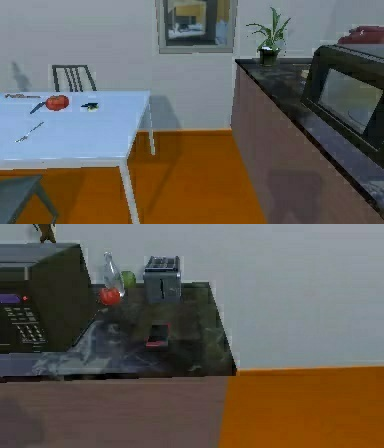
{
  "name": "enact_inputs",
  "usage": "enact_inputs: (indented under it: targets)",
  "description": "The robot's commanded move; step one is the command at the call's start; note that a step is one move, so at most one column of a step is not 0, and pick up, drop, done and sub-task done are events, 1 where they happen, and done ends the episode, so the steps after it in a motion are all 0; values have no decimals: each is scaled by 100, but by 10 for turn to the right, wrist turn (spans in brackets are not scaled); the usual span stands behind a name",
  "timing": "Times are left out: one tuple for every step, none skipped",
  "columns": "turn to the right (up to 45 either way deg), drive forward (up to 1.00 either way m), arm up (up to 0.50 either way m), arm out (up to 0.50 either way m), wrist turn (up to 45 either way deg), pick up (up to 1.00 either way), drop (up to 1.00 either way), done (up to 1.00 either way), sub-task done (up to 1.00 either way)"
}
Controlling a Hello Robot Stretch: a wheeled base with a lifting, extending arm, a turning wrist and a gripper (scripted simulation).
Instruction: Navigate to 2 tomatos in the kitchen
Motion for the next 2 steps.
enact_inputs:
  targets:
    - [0,70,0,0,0,0,0,0,0]
    - [-30,0,0,0,0,0,0,0,0]
